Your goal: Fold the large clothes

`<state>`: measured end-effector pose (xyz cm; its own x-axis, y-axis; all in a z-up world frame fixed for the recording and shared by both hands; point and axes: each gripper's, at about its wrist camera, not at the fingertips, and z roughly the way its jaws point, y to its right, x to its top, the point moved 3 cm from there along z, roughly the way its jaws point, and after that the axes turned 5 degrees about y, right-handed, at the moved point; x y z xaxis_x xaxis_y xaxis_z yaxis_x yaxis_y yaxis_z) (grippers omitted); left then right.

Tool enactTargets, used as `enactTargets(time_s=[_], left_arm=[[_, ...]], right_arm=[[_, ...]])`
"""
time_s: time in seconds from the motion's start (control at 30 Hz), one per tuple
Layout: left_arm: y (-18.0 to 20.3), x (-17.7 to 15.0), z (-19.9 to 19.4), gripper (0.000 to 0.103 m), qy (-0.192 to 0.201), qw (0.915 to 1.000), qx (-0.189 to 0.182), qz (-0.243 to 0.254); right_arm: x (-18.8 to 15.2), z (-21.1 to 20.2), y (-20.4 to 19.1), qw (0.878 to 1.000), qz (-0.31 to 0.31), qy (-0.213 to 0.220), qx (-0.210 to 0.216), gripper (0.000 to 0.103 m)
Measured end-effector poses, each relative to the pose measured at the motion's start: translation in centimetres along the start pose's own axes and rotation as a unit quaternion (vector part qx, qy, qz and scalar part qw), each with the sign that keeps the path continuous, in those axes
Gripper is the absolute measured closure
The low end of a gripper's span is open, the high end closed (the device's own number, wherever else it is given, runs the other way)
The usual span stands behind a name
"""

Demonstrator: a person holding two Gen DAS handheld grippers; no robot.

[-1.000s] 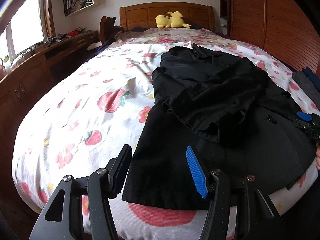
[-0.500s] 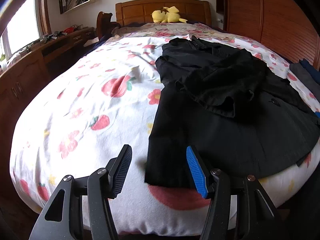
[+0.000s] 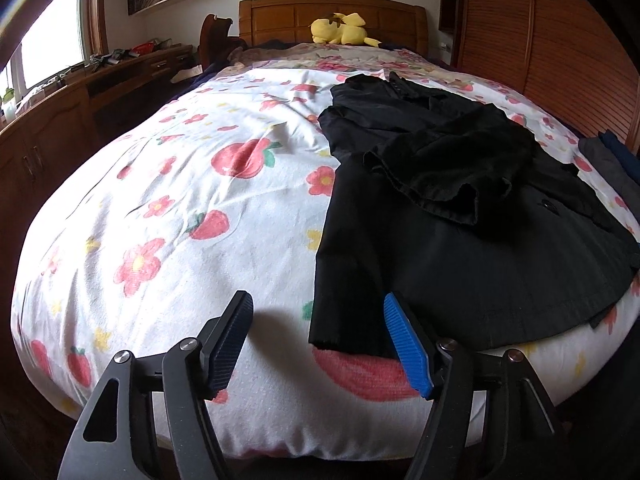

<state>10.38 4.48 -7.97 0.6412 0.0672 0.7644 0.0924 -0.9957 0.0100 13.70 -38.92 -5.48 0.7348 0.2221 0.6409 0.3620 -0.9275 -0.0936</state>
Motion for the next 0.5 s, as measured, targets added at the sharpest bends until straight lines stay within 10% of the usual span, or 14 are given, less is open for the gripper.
enactTargets(time_s=[0.4,0.5], left_arm=[[0.1,-0.1,-0.4,0.033,-0.007,1.0,0.0,0.0],[0.1,0.0,-0.4,0.033,-0.007,1.0,0.0,-0.002]], right_arm=[[-1.4,0.8,0.6,1.0,0.001,-0.016,-0.01,0.038],[-1.1,0.7,0.3,1.0,-0.002,-0.009,0.0,0.055]])
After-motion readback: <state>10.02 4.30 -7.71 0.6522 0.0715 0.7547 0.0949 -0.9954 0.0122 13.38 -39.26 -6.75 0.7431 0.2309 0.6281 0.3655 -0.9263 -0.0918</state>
